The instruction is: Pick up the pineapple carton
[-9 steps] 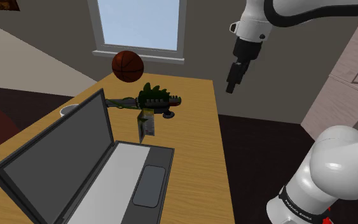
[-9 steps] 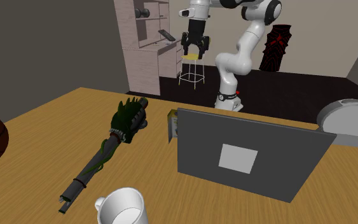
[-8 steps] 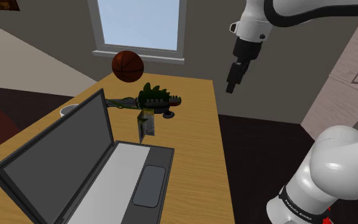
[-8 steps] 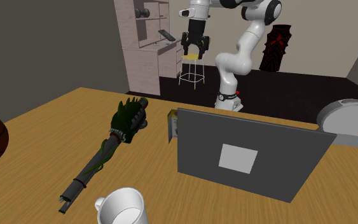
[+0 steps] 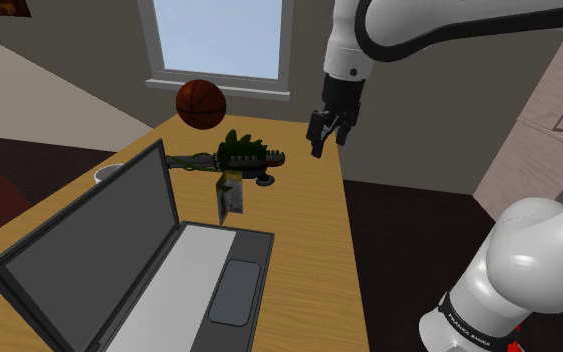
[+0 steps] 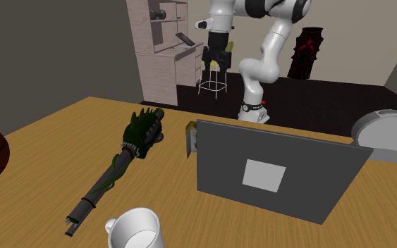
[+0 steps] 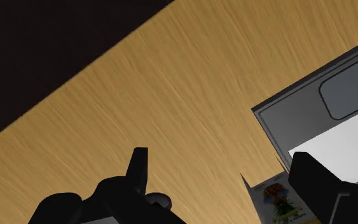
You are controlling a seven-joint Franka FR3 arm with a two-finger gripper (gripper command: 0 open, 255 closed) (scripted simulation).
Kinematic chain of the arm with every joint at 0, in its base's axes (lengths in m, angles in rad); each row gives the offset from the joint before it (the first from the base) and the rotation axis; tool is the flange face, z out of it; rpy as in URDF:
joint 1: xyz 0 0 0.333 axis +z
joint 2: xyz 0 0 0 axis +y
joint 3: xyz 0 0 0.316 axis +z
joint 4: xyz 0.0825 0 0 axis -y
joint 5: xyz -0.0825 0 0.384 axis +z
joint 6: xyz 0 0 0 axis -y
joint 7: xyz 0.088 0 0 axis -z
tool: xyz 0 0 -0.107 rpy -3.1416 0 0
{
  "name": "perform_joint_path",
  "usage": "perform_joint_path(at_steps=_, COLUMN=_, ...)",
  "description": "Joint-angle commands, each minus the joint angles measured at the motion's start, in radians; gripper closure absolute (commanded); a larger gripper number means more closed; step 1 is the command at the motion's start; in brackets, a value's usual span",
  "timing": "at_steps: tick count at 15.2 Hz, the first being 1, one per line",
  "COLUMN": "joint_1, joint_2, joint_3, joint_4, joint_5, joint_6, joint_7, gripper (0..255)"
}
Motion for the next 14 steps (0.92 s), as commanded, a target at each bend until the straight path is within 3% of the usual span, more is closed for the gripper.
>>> perform_joint_path(at_steps=1, joint_1=-0.009, joint_2=0.067, joint_3=0.041, joint_4=0.030, joint_5=0.013, joint_6=0.032, joint_7=0.090, gripper=0)
perform_joint_path(at_steps=7, joint_1=-0.040, joint_2=0.297, joint_3=0.147, joint_4=0.174, joint_5=0.004, joint_6=0.100, joint_7=0.348, gripper=0)
perform_joint_path(at_steps=14, joint_1=-0.046, joint_2=0.600, joint_3=0.217, joint_4=0.411, joint_5=-0.082, joint_6=0.132, joint_7=0.651, gripper=0)
